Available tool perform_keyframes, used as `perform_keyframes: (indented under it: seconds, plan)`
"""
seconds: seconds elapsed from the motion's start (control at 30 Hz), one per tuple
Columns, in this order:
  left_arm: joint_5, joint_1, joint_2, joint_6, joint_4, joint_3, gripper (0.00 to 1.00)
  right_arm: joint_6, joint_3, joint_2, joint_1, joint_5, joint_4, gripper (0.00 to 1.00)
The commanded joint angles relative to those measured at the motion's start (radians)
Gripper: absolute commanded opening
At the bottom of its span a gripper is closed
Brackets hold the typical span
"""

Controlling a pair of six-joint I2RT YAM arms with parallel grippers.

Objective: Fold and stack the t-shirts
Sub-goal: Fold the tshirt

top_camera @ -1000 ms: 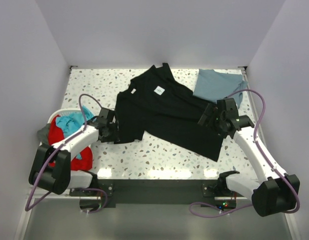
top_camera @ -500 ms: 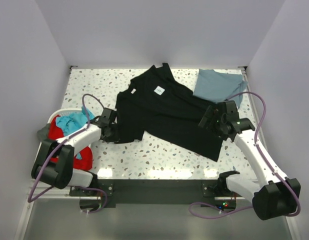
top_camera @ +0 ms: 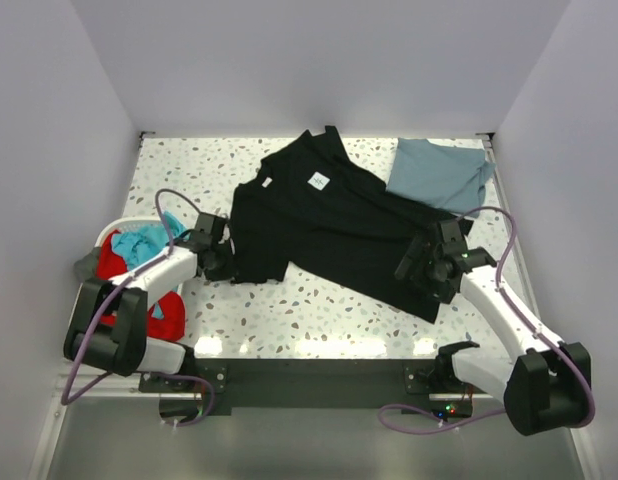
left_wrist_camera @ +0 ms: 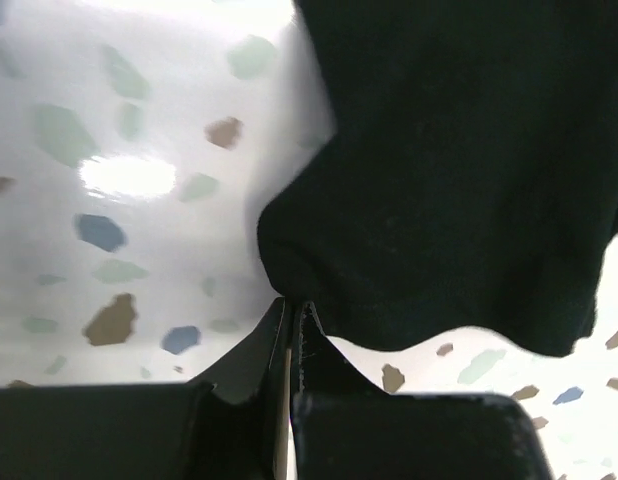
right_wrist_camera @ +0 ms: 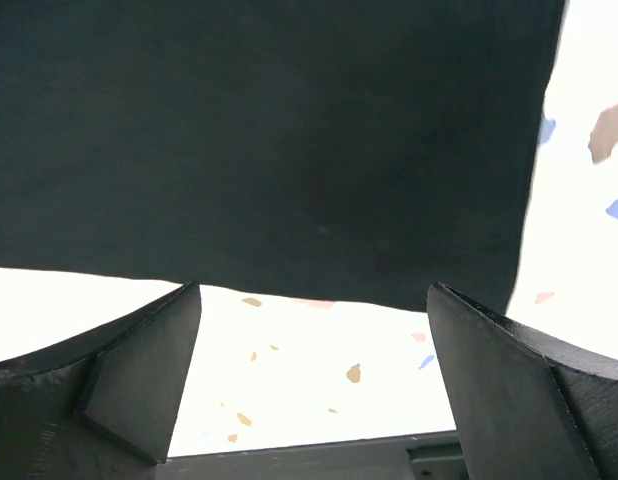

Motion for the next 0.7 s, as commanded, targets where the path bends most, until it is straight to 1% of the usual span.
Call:
perform_keyframes:
  seconds: [0.0, 0.03, 0.07, 0.27, 0.43, 0.53, 0.57, 0.67]
  plan:
    - [0.086, 0.094, -0.012, 0.002, 0.036, 0.075, 0.0, 0.037, -0.042, 0.018, -0.004, -0.002, 0.032, 0.98]
    - [0.098, 0.139, 0.003, 0.008, 0.039, 0.086, 0.0, 0.045, -0.05, 0.026, -0.004, -0.003, 0.038, 0.98]
    - [0.107, 0.154, 0.014, 0.024, 0.039, 0.12, 0.0, 0.051, -0.056, 0.03, -0.004, 0.01, 0.035, 0.98]
    - [0.12, 0.182, 0.103, 0.062, 0.026, 0.253, 0.0, 0.068, -0.064, 0.055, 0.002, 0.084, -0.037, 0.98]
    - [0.149, 0.196, 0.117, 0.067, 0.033, 0.275, 0.0, 0.079, -0.076, 0.05, 0.009, 0.132, -0.095, 0.98]
    - [0.166, 0.225, 0.088, 0.065, 0.042, 0.266, 0.0, 0.091, -0.101, 0.05, 0.01, 0.136, -0.113, 0.95]
    - [0.173, 0.236, 0.08, 0.065, 0.044, 0.261, 0.0, 0.097, -0.117, 0.05, 0.016, 0.13, -0.112, 0.92]
    - [0.21, 0.27, 0.071, 0.074, 0.039, 0.263, 0.0, 0.131, -0.141, 0.053, 0.022, 0.119, -0.118, 0.89]
